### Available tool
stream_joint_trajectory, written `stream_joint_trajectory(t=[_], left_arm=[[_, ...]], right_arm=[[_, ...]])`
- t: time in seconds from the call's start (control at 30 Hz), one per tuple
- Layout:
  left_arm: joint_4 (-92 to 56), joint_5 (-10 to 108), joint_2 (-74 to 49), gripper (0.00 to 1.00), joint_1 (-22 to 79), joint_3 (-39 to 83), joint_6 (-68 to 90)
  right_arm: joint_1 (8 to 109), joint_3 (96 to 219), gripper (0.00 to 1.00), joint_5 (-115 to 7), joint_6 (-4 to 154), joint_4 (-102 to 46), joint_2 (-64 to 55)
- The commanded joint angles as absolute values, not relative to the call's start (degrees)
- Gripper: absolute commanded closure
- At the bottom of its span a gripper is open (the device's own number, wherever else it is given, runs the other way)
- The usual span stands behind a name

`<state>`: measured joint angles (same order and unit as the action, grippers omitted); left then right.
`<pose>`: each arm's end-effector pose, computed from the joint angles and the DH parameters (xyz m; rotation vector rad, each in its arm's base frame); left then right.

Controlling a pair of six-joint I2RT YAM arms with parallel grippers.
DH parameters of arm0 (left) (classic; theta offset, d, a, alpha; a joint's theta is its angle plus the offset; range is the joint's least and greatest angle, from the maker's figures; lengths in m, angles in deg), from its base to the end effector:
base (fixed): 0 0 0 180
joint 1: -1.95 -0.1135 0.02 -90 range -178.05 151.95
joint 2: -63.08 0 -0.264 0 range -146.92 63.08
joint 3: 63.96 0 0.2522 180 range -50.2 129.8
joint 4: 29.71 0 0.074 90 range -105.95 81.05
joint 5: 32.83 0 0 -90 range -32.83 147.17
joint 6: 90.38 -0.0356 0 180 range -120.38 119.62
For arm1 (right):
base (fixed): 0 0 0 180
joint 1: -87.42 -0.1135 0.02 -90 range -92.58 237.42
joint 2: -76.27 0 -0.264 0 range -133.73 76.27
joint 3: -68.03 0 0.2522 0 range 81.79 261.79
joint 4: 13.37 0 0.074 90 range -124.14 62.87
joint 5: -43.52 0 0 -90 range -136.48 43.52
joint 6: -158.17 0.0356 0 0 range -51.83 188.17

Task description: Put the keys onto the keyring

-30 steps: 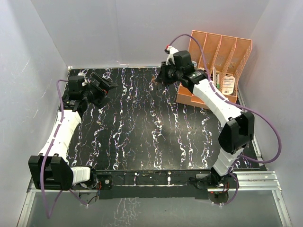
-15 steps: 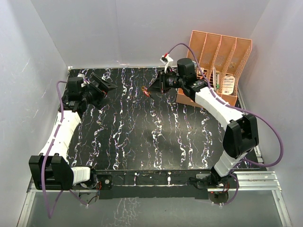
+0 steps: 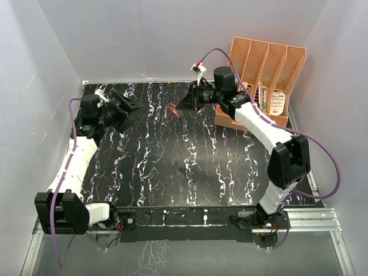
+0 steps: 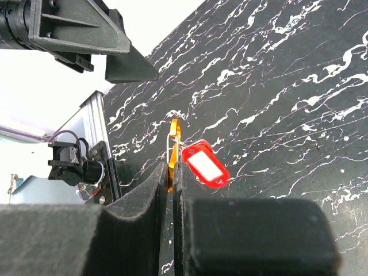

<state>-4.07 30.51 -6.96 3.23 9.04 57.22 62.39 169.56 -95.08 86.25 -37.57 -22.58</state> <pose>0.2789 -0.0222 0.3339 -0.6899 1.9817 -1.1061 0.3541 0.1948 0.3504 -0.7163 1.9099 1.3064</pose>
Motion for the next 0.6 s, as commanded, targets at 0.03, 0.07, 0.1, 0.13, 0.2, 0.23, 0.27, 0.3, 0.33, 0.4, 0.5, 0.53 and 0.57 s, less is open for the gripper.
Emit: stream_joint_trajectory(t=[0.03, 0.07, 0.1, 0.13, 0.2, 0.23, 0.27, 0.3, 0.33, 0.4, 0.5, 0.53, 0.57], left_arm=[[-4.98, 26.65, -4.98, 0.01, 2.92, 8.68, 55.90], [-5.01, 26.55, -4.96, 0.01, 2.93, 8.57, 55.80], [-5.22, 26.25, -4.95, 0.01, 2.94, 8.34, 55.78], [-5.49, 26.15, -4.81, 0.01, 2.93, 8.07, 55.78], [-5.94, 26.00, -4.77, 0.01, 2.99, 7.59, 55.78], [-6.20, 25.97, -4.80, 0.01, 2.97, 7.36, 55.78], [-6.60, 25.93, -4.80, 0.01, 2.95, 7.07, 55.78], [-7.02, 25.86, -4.82, 0.01, 2.97, 6.63, 55.74], [-7.52, 25.80, -4.78, 0.01, 2.93, 6.20, 55.69], [-8.57, 25.63, -4.82, 0.01, 2.97, 5.29, 55.68], [-10.43, 25.36, -5.01, 0.01, 2.93, 3.25, 55.65], [-10.94, 25.44, -5.02, 0.01, 2.92, 2.66, 55.67], [-11.28, 25.44, -5.12, 0.01, 2.95, 2.10, 55.76]], right_arm=[[62.55, 171.53, 1.00, -95.39, 85.89, -35.14, -22.32], [62.55, 171.22, 1.00, -95.29, 86.06, -34.87, -22.34], [62.59, 170.84, 1.00, -95.30, 86.17, -34.48, -22.30], [62.56, 170.42, 1.00, -95.17, 86.36, -34.17, -22.26], [62.62, 169.57, 1.00, -95.08, 86.50, -33.48, -22.17], [62.56, 169.10, 1.00, -95.03, 86.50, -33.20, -22.24], [62.57, 168.54, 1.00, -95.00, 86.48, -32.94, -22.32], [62.60, 167.82, 1.00, -94.99, 86.48, -32.55, -22.40], [62.60, 166.96, 1.00, -95.04, 86.50, -32.07, -22.55], [62.62, 164.72, 1.00, -95.02, 87.04, -29.89, -22.80], [62.40, 161.84, 1.00, -95.19, 87.50, -27.50, -23.13], [62.26, 161.02, 1.00, -94.99, 87.51, -27.14, -23.13], [62.02, 160.24, 1.00, -94.71, 87.50, -26.85, -24.69]])
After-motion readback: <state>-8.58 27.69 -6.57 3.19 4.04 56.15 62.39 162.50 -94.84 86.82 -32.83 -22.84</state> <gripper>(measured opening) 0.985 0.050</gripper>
